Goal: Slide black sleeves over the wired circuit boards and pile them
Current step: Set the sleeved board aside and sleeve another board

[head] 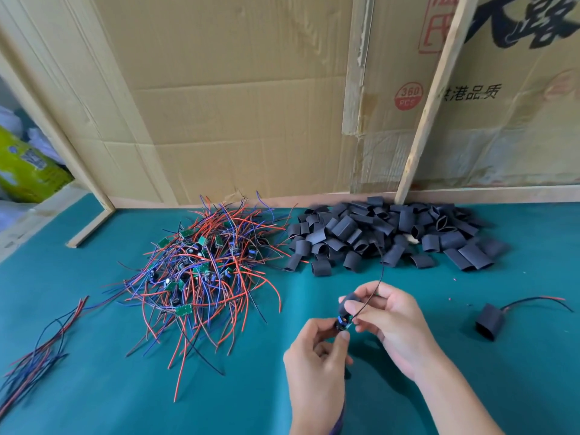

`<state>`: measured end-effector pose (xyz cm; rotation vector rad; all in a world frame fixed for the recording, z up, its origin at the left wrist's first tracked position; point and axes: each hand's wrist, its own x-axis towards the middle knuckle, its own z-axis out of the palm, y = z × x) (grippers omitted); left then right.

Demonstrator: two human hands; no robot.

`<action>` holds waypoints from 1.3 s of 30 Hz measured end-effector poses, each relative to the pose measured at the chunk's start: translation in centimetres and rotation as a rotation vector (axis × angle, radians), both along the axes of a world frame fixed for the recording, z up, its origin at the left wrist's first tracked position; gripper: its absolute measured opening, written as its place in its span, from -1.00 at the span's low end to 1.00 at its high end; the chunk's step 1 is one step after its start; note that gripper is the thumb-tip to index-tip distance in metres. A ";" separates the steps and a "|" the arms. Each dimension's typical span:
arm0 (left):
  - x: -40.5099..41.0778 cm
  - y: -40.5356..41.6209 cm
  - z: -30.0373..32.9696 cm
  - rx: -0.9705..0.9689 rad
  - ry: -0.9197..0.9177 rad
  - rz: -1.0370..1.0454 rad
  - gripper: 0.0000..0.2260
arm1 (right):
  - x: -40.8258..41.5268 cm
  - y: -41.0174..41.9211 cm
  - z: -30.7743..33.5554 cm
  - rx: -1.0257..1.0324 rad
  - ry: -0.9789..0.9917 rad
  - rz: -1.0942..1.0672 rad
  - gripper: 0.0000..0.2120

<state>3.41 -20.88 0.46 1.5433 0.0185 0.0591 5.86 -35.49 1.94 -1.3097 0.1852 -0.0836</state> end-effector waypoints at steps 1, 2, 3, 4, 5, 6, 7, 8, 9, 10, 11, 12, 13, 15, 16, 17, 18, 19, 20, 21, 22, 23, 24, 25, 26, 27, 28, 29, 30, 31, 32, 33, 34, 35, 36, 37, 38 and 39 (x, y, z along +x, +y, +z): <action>0.0 -0.1 0.0 -0.005 0.006 0.001 -0.84 | 0.0 -0.1 0.0 0.006 -0.001 0.002 -0.59; -0.1 -0.1 0.0 -0.007 0.010 0.002 -0.84 | 0.0 -0.3 0.0 0.010 -0.004 0.006 -0.57; 0.0 -0.2 0.0 -0.008 0.011 0.004 -0.84 | -0.1 -0.5 0.1 0.015 -0.010 0.015 -0.57; 0.0 -0.2 0.0 -0.008 0.011 0.005 -0.84 | -0.1 -0.6 0.1 0.019 -0.015 0.025 -0.58; 0.0 -0.2 0.0 -0.010 0.010 0.004 -0.84 | -0.1 -0.6 0.1 0.020 -0.017 0.032 -0.59; 0.0 -0.2 -0.1 -0.012 0.008 0.002 -0.83 | -0.1 -0.7 0.1 0.020 -0.018 0.033 -0.58; 0.1 -0.1 -0.1 -0.015 0.007 -0.001 -0.82 | 0.0 -0.8 0.0 0.026 -0.018 0.029 -0.58; 0.1 -0.1 -0.1 -0.016 0.005 -0.002 -0.82 | 0.0 -0.9 0.0 0.038 -0.019 0.023 -0.58; 0.1 0.0 -0.1 -0.016 0.003 -0.001 -0.82 | 0.0 -1.1 0.0 0.052 -0.022 0.016 -0.59; 0.1 0.0 -0.2 -0.014 0.001 -0.001 -0.82 | 0.0 -1.2 0.1 0.060 -0.026 0.014 -0.61; 0.1 0.0 -0.2 -0.013 -0.001 0.000 -0.82 | 0.0 -1.3 0.1 0.061 -0.030 0.023 -0.62; 0.1 0.0 -0.2 -0.012 -0.003 0.002 -0.82 | -0.1 -1.2 0.1 0.056 -0.031 0.040 -0.62; 0.1 0.0 -0.2 -0.013 -0.003 0.004 -0.82 | -0.1 -1.0 0.1 0.045 -0.031 0.062 -0.61; 0.1 0.0 -0.2 -0.014 0.001 0.009 -0.82 | -0.1 -0.6 0.1 0.024 -0.024 0.101 -0.57; 0.2 0.0 -0.2 -0.015 0.004 0.012 -0.83 | -0.1 -0.5 0.1 0.023 -0.020 0.113 -0.56; 0.1 0.0 -0.2 -0.018 0.007 0.014 -0.84 | -0.1 -0.5 0.2 0.027 -0.017 0.122 -0.57; 0.1 0.0 -0.3 -0.021 0.010 0.015 -0.85 | -0.2 -0.6 0.3 0.031 -0.016 0.129 -0.58; 0.2 0.1 -0.3 -0.021 0.012 0.013 -0.86 | -0.3 -0.8 0.4 0.034 -0.016 0.138 -0.59; 0.2 0.0 -0.4 -0.020 0.013 0.009 -0.86 | -0.4 -0.9 0.5 0.034 -0.016 0.151 -0.62; 0.2 0.0 -0.5 -0.018 0.016 0.002 -0.87 | -0.5 -1.0 0.6 0.029 -0.016 0.169 -0.65; 0.3 0.0 -0.6 -0.019 0.019 -0.006 -0.86 | -0.6 -0.9 0.7 0.013 -0.019 0.189 -0.70; 0.3 0.0 -0.7 -0.021 0.023 -0.013 -0.85 | -0.6 -0.8 0.8 -0.012 -0.022 0.207 -0.73; 0.4 -0.1 -0.7 -0.025 0.025 -0.016 -0.84 | -0.6 -0.6 0.9 -0.042 -0.025 0.213 -0.74; 0.3 -0.1 -0.8 -0.030 0.024 -0.017 -0.83 | -0.6 -0.3 1.0 -0.070 -0.027 0.210 -0.75; 0.4 0.0 -0.8 -0.040 0.020 -0.019 -0.83 | -0.6 -0.1 1.1 -0.088 -0.031 0.201 -0.77; 0.4 0.0 -0.8 -0.054 0.017 -0.021 -0.82 | -0.6 0.0 1.1 -0.101 -0.036 0.192 -0.79; 0.4 0.0 -0.8 -0.072 0.020 -0.023 -0.80 | -0.6 0.0 1.1 -0.116 -0.043 0.185 -0.80; 0.5 0.0 -0.9 -0.087 0.026 -0.024 -0.75 | -0.6 0.0 1.2 -0.136 -0.049 0.179 -0.82; 0.6 0.0 -1.1 -0.095 0.032 -0.023 -0.70 | -0.6 -0.1 1.2 -0.160 -0.055 0.174 -0.83; 0.8 0.1 -1.2 -0.100 0.035 -0.023 -0.66 | -0.6 -0.1 1.2 -0.178 -0.058 0.170 -0.83; 0.9 0.1 -1.4 -0.102 0.034 -0.027 -0.67 | -0.6 -0.1 1.1 -0.188 -0.058 0.163 -0.83; 0.9 0.1 -1.5 -0.114 0.032 -0.035 -0.70 | -0.6 -0.1 1.1 -0.191 -0.058 0.155 -0.83; 0.9 0.2 -1.5 -0.141 0.028 -0.041 -0.74 | -0.6 0.0 1.1 -0.190 -0.059 0.146 -0.83; 0.8 0.2 -1.5 -0.153 0.017 -0.050 -0.78 | -0.5 0.1 1.1 -0.181 -0.061 0.136 -0.83; 0.8 0.2 -1.5 -0.149 -0.002 -0.056 -0.81 | -0.5 0.2 1.0 -0.164 -0.060 0.127 -0.84; 0.8 0.3 -1.5 -0.132 -0.021 -0.059 -0.83 | -0.4 0.3 0.9 -0.145 -0.058 0.124 -0.85; 0.8 0.3 -1.5 -0.119 -0.036 -0.055 -0.84 | -0.4 0.4 0.8 -0.132 -0.053 0.125 -0.87; 0.9 0.3 -1.6 -0.110 -0.043 -0.043 -0.84 | -0.4 0.6 0.7 -0.122 -0.047 0.129 -0.88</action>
